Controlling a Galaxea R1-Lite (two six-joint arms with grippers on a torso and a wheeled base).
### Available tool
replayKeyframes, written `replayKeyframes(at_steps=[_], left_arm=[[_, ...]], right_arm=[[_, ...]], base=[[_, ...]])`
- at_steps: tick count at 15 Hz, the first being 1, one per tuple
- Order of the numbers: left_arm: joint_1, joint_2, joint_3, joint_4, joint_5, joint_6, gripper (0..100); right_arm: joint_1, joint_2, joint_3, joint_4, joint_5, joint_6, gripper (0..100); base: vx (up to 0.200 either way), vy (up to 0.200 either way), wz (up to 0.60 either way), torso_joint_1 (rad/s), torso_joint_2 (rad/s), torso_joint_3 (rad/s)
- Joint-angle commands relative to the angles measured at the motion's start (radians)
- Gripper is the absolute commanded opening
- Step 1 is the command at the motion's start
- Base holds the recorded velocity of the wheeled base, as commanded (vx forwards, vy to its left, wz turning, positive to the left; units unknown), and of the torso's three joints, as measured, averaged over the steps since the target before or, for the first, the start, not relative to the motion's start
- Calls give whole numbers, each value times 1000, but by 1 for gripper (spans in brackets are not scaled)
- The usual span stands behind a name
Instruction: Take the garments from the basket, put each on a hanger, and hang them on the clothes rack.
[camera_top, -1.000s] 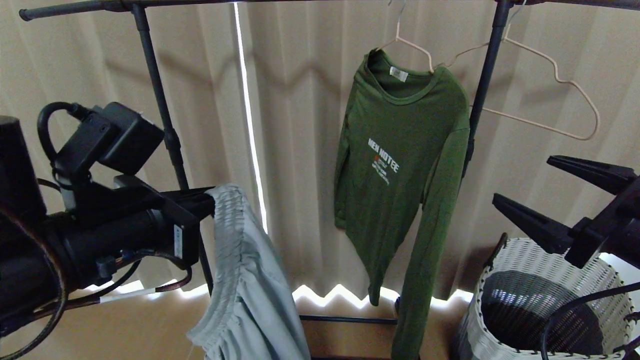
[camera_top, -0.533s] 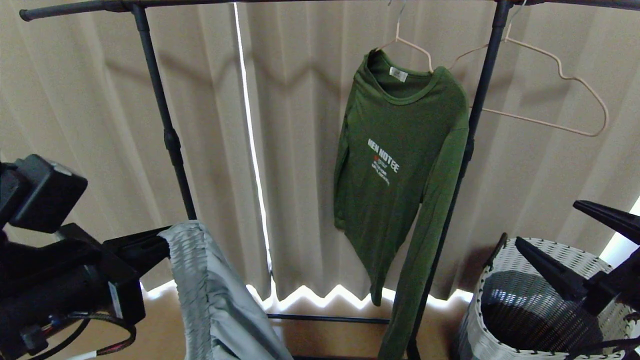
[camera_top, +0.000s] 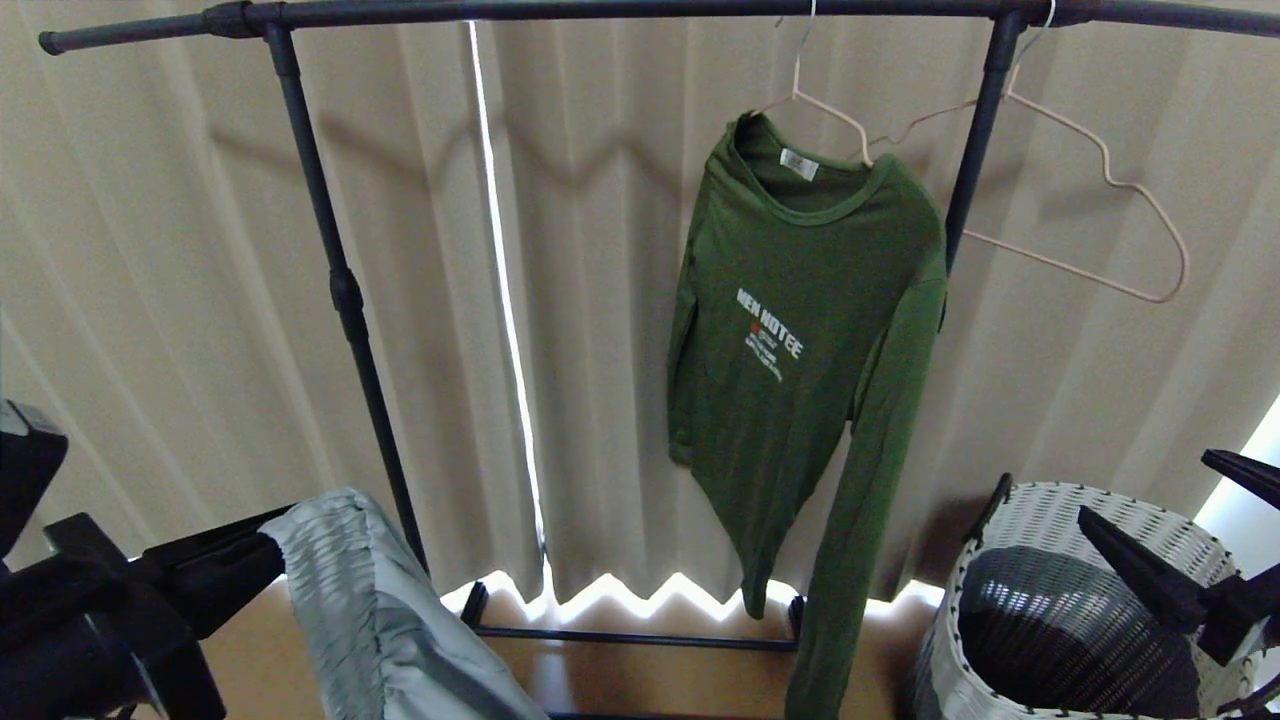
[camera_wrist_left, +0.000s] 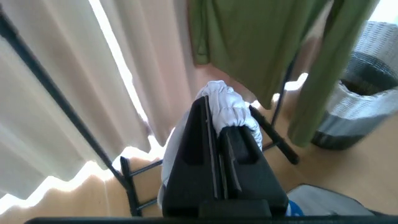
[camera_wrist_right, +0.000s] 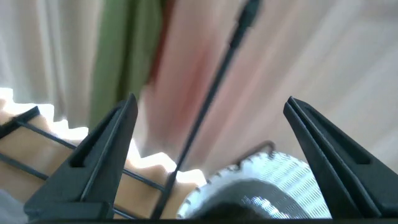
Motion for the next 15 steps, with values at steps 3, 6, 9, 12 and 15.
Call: replayKeyframes(at_steps=[3,6,9,12,15], left_arm=[[6,-7,-4,-16,-15,-3,0],[30,-10,7,-73,-16,-3,0],[65,-2,7,-74,-16,2,0],[79,1,15,-74,-16,3,0],[79,1,22,-74,-16,8,0]], right_arm=[[-23,10,6,1,1,-1,100],[-23,5,24,1,0,-4,100],[-23,8,26,1,0,-4,100],[-23,11,32,1,0,-4,100],[-23,11,32,1,0,-4,100]], base=[[0,0,0,120,-445,-292],[0,0,0,180,-492,-289],[0,0,0,185,-456,-287],[0,0,0,199,-473,-279],[0,0,0,209,-484,-281]])
